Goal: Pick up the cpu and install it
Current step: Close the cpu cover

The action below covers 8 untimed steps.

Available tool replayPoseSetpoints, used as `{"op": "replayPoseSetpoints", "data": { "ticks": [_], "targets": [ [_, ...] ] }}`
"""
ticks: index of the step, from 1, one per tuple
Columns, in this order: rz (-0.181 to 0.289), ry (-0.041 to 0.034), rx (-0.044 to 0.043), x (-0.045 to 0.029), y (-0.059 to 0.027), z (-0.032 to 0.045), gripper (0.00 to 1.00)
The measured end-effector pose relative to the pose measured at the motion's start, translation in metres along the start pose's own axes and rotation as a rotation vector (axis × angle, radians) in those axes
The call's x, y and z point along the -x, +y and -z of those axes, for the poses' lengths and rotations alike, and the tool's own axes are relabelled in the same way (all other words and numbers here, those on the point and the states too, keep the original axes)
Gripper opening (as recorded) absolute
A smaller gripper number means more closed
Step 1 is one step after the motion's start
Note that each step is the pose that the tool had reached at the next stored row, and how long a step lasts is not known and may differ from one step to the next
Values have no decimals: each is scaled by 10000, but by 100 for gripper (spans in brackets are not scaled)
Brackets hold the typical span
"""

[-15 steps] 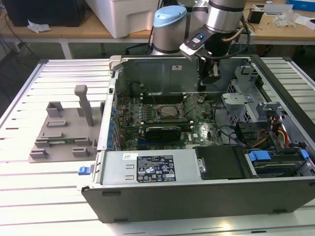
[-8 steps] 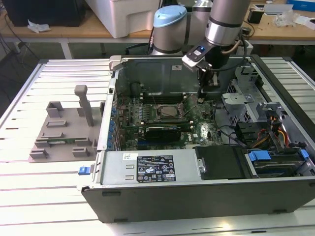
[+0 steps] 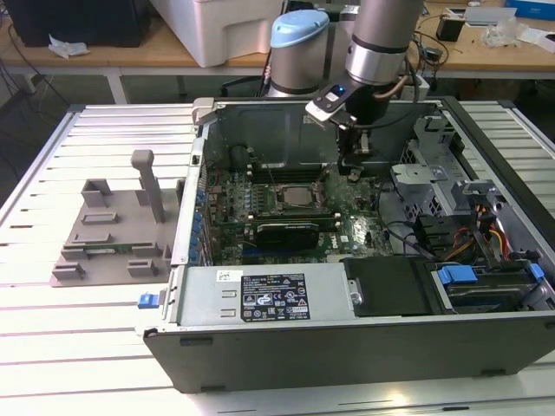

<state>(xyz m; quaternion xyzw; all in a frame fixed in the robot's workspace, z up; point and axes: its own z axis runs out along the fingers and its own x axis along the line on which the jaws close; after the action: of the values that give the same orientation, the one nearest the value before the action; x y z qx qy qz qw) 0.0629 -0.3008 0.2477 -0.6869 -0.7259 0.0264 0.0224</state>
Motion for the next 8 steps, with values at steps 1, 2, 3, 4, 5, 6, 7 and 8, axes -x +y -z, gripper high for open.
{"op": "replayPoseSetpoints", "data": {
  "ticks": [1,2,3,4,5,6,7,8],
  "targets": [
    [-1,-1,14,-4,-63,-4,11],
    [-1,-1,27,-7,-116,-8,11],
    [-1,-2,39,-10,-164,-11,11],
    [-2,-3,47,-12,-198,-14,11],
    [-1,-3,57,-15,-249,-18,11],
    [-2,-3,72,-20,-328,-23,11],
    [-3,-4,78,-22,-375,-26,11],
    [-3,-3,82,-24,-408,-29,11]
  ]
}}
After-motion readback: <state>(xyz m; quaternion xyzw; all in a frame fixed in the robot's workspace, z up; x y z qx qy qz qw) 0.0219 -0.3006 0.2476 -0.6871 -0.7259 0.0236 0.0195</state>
